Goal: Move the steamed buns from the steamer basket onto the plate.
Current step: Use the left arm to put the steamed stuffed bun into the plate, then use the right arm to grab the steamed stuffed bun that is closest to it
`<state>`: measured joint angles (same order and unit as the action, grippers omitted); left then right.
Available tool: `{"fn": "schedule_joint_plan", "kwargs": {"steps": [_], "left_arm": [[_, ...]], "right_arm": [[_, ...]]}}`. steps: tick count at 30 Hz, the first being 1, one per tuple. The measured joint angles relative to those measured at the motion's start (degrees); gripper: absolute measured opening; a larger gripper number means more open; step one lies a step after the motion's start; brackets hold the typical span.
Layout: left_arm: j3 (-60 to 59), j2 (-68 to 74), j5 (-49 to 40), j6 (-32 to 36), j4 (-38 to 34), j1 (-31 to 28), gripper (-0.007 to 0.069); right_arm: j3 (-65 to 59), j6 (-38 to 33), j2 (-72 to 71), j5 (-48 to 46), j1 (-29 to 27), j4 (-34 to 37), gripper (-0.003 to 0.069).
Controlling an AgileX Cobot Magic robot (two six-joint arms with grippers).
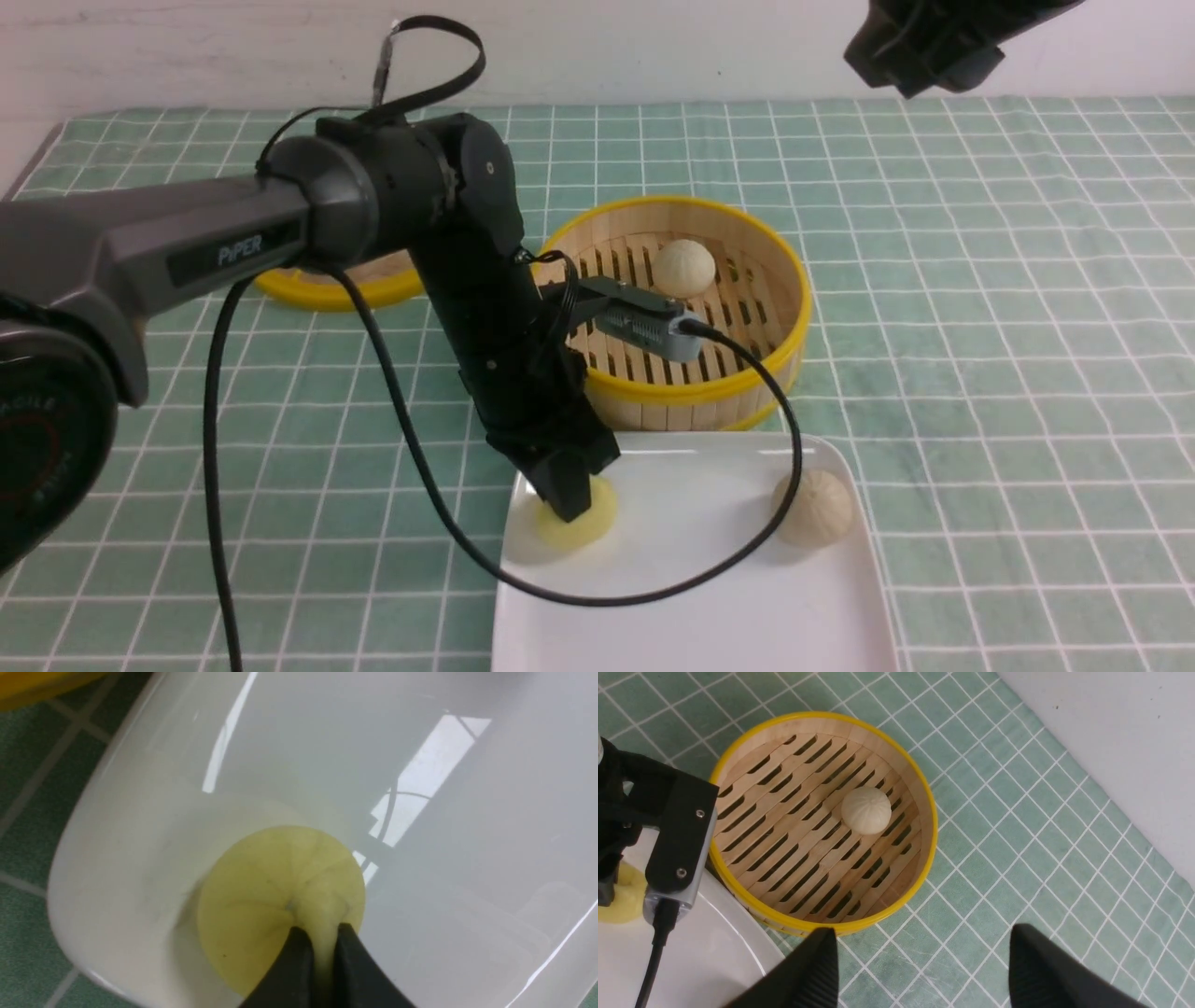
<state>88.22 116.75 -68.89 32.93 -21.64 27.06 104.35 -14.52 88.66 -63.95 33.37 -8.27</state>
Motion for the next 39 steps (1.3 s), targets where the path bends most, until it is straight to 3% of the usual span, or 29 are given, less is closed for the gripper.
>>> {"fn": "schedule_joint_plan", "kwargs": {"steps": [5, 8, 11, 12, 14, 17, 21, 27, 32, 39], "left_arm": [[0.00, 0.00, 0.00, 0.00, 0.00, 0.00, 0.0084], [0.00, 0.00, 0.00, -0.06, 0.00, 0.00, 0.0201], [0.06, -0.05, -0.12, -0.84, 0.00, 0.00, 0.0379], [0.06, -0.10, -0.12, -0.92, 0.00, 0.00, 0.0379], [0.80, -0.64, -0.25, -2.43, 0.09, 0.00, 0.0507], [3.56, -2.35, -0.25, -5.10, 0.25, 0.00, 0.0591], [8.99, -5.50, -0.39, -8.36, 0.25, 0.00, 0.0605], [21.61, -14.17, -1.51, -15.46, 0.25, 0.00, 0.0526], [24.65, -20.84, -2.32, -20.26, 1.01, 0.00, 0.0510], [24.78, -30.53, -2.32, -25.34, 9.48, 0.05, 0.0505]], "right_arm": [[0.00, 0.00, 0.00, 0.00, 0.00, -0.11, 0.0484], [0.00, 0.00, 0.00, 0.00, 0.00, -0.16, 0.0484], [0.00, 0.00, 0.00, -0.20, 0.00, -0.39, 0.0484], [0.00, 0.00, 0.00, -0.23, 0.00, -0.39, 0.0484], [0.00, 0.00, 0.20, -0.91, 0.00, -0.39, 0.0484], [0.00, 0.00, 0.91, -1.50, 0.00, -0.58, 0.0484], [0.00, 0.00, 1.81, -1.41, 0.00, -0.77, 0.0484], [0.06, 1.07, 4.29, 0.86, -0.18, -0.99, 0.0467], [0.10, 1.07, 10.01, 4.14, -2.45, -0.94, 0.0449], [0.10, 1.26, 18.12, 12.76, -7.82, 3.65, 0.0443]]}}
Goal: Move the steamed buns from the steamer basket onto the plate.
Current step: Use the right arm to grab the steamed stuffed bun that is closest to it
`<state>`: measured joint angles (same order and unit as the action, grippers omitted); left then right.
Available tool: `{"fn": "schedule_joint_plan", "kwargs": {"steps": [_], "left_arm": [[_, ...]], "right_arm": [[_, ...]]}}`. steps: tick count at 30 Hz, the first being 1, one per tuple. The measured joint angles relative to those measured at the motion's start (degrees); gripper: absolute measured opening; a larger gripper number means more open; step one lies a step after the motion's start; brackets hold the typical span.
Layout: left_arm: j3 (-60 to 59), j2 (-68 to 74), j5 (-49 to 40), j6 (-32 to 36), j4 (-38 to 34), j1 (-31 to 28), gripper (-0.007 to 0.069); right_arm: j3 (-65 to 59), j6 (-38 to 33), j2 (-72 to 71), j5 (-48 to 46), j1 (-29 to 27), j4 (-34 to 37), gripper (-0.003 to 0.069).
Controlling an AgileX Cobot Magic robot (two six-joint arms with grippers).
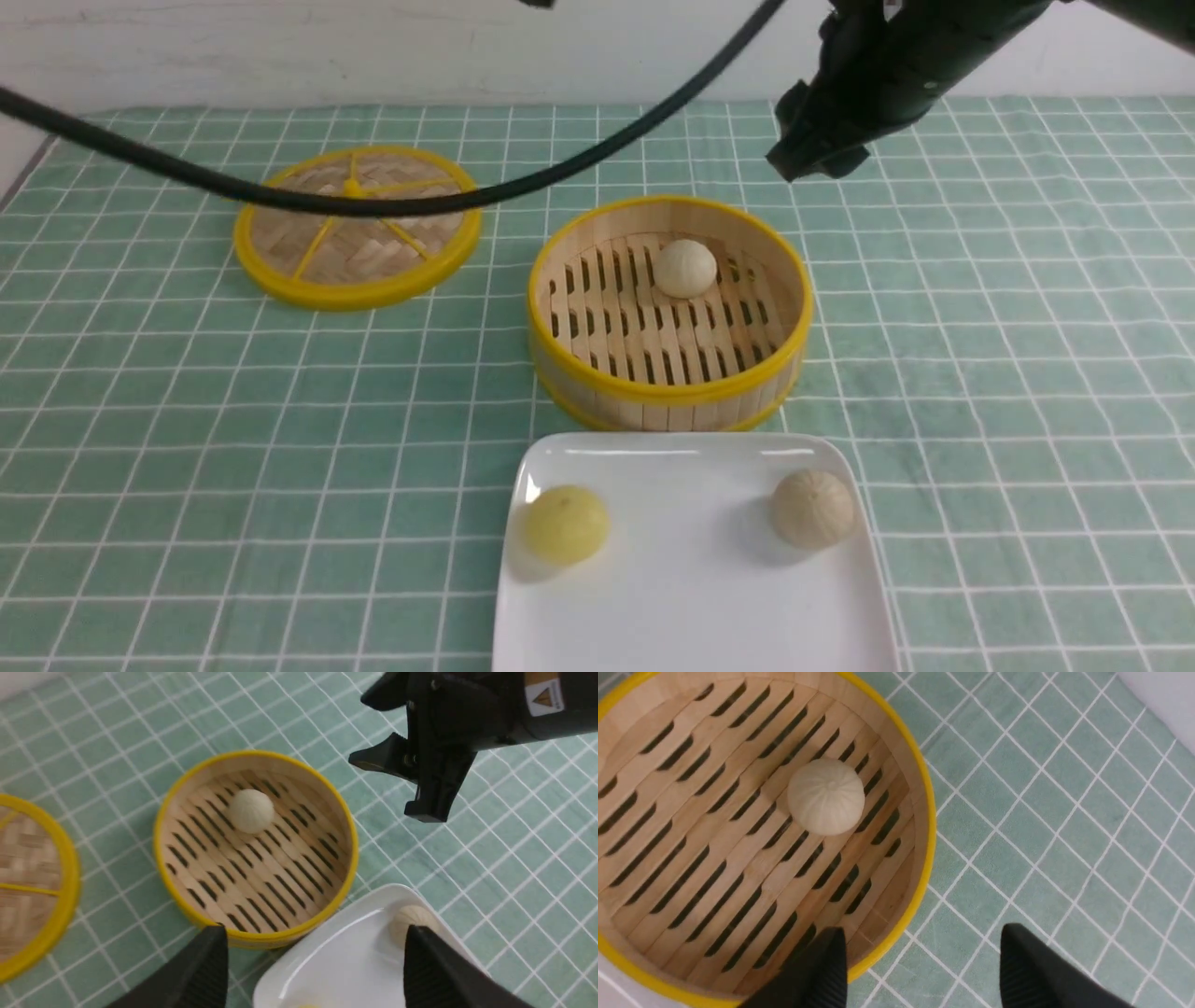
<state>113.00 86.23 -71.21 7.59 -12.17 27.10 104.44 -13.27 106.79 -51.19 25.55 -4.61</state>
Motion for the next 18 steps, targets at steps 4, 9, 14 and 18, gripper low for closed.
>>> {"fn": "schedule_joint_plan", "kwargs": {"steps": [4, 9, 14, 18], "left_arm": [[0.18, -4.49, 0.00, -3.03, 1.58, 0.00, 0.0505], [0.26, -7.91, 0.00, -3.91, 1.70, 0.00, 0.0505], [0.30, -10.57, 0.00, -5.07, 1.84, 0.00, 0.0505], [0.32, -11.61, 0.00, -5.89, 1.84, 0.00, 0.0505]], "right_arm": [[1.59, 0.00, 3.17, 2.65, -1.28, 6.48, 0.0443], [5.74, -3.03, 8.09, 2.43, -1.27, 11.69, 0.0437], [8.66, -6.41, 14.82, 2.27, -1.27, 15.09, 0.0396], [9.18, -7.10, 17.83, 3.35, -1.27, 15.34, 0.0373]]}}
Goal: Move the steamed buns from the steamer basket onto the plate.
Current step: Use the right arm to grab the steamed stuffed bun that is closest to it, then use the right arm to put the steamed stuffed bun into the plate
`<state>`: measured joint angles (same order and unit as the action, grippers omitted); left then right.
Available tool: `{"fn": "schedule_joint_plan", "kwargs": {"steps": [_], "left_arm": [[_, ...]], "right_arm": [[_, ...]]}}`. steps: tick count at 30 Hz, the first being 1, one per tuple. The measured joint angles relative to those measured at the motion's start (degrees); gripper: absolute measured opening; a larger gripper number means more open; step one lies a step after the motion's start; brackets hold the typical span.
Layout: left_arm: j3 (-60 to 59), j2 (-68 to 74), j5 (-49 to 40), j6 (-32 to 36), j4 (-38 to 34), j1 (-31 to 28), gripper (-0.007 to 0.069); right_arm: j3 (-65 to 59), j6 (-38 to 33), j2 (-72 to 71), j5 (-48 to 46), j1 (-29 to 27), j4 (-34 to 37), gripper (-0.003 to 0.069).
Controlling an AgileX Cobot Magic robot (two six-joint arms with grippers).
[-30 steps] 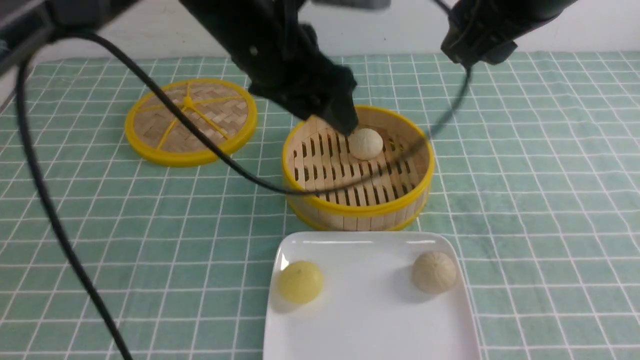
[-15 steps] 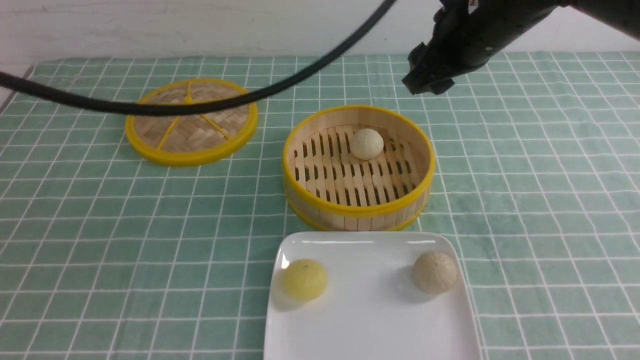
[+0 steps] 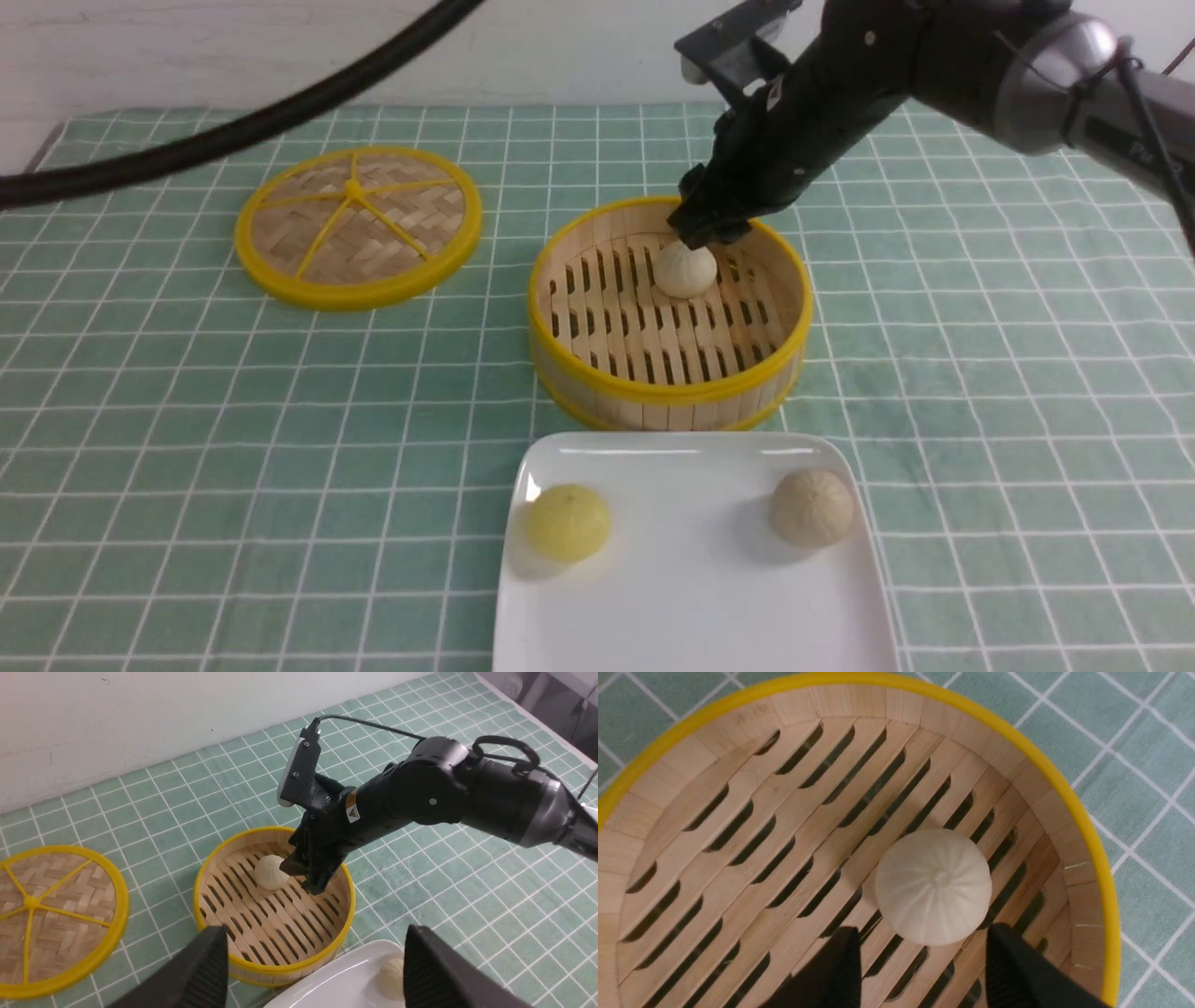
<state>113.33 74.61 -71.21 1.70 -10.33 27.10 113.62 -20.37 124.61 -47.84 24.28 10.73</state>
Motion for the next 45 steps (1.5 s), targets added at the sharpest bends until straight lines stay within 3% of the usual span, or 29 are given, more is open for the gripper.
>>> {"fn": "schedule_joint_plan", "kwargs": {"steps": [16, 19, 20, 23, 24, 26, 33, 38, 45], "left_arm": [[0.00, -0.08, 0.00, -1.10, 0.42, 0.00, 0.0505], [0.00, -0.08, 0.00, -1.19, 1.91, 0.00, 0.0505], [0.00, -0.08, 0.00, -1.19, 1.99, 0.00, 0.0505], [0.00, -0.08, 0.00, -1.19, 3.19, 0.00, 0.0505], [0.00, -0.08, 0.00, -1.19, 3.66, 0.00, 0.0505], [0.00, -0.08, 0.00, -1.19, 4.51, 0.00, 0.0505], [0.00, -0.08, 0.00, -1.19, 9.92, 0.00, 0.0505], [0.00, -0.08, 0.00, -1.19, 15.44, 0.00, 0.0505], [0.00, -0.08, 0.00, -1.19, 19.76, 0.00, 0.0505]], "right_arm": [[0.07, -1.90, 5.12, 5.66, 0.00, 0.20, 0.0365], [0.07, -2.53, 5.91, 6.62, 0.00, -0.11, 0.0276], [0.07, -2.53, 5.96, 6.62, 0.00, -0.10, 0.0276], [0.07, -3.39, 6.13, 7.01, 0.00, -0.76, 0.0073], [0.36, -3.39, 6.13, 7.10, 0.00, -0.96, 0.0034], [1.10, -3.39, 6.13, 6.88, 0.00, -1.11, 0.0018], [7.42, -3.39, -1.78, -3.03, 0.12, -1.34, 0.0018], [10.88, -2.39, -16.58, -14.65, 0.24, -1.07, 0.0018], [11.11, -0.57, -24.16, -24.48, 0.29, 5.41, 0.0018]]}}
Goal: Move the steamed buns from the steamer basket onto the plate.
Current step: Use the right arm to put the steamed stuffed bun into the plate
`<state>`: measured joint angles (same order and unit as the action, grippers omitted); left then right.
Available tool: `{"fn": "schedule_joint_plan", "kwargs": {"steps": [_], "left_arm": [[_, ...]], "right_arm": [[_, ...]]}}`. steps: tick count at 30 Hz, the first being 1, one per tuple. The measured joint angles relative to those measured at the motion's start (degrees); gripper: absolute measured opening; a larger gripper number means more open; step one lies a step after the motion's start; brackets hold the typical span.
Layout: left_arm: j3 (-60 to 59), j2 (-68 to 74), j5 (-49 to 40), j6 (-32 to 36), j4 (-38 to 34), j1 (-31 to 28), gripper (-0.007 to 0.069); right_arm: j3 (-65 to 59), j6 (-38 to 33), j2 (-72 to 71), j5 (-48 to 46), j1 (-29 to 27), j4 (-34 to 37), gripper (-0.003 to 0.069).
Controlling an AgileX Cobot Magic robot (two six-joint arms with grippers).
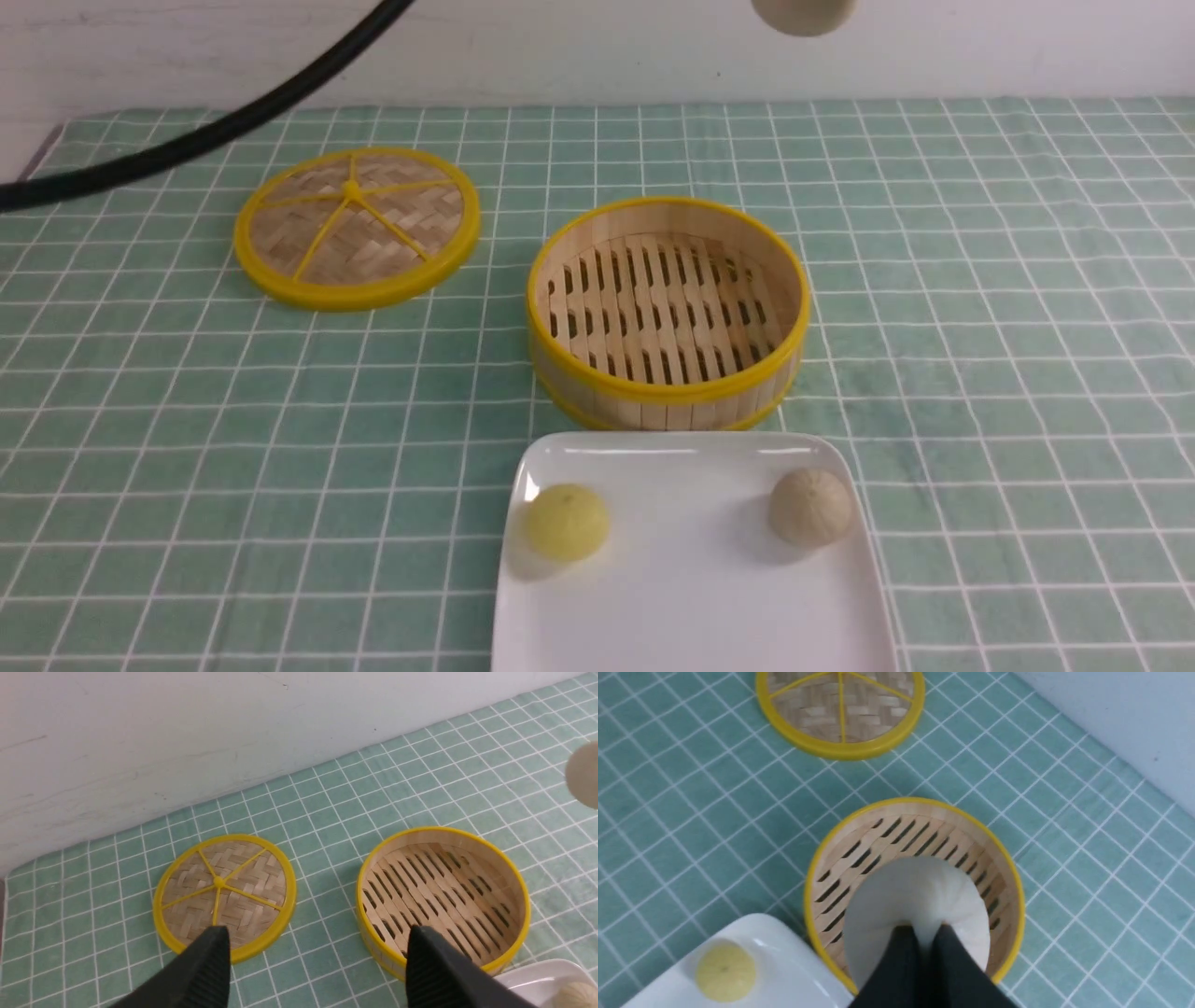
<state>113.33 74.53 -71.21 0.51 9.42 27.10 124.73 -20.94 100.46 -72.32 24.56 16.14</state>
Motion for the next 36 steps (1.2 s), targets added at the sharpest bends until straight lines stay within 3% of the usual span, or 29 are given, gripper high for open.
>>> {"fn": "schedule_joint_plan", "kwargs": {"steps": [6, 12, 18, 27, 36], "left_arm": [[0.00, 0.00, 0.00, 0.00, 0.33, 0.00, 0.0505], [0.00, 0.00, 0.00, 0.00, 0.28, 0.00, 0.0505], [0.00, 0.00, 0.00, 0.00, 0.28, 0.00, 0.0505], [0.00, 1.33, 0.00, 0.00, 0.03, 0.00, 0.0504], [0.00, 3.98, 0.00, 0.00, -0.88, 0.00, 0.0504]], "right_arm": [[-7.53, 0.20, -0.01, -0.07, 0.26, 6.93, 0.0018], [-22.13, -0.51, 0.22, 0.43, 0.30, 7.42, 0.0018], [-36.93, -8.45, 2.42, 3.55, 0.30, 9.33, 0.0020], [-39.78, -15.27, 8.15, 7.60, 0.30, 18.54, 0.0020], [-39.78, -24.09, 14.67, 8.70, 0.30, 21.20, 0.0022]]}}
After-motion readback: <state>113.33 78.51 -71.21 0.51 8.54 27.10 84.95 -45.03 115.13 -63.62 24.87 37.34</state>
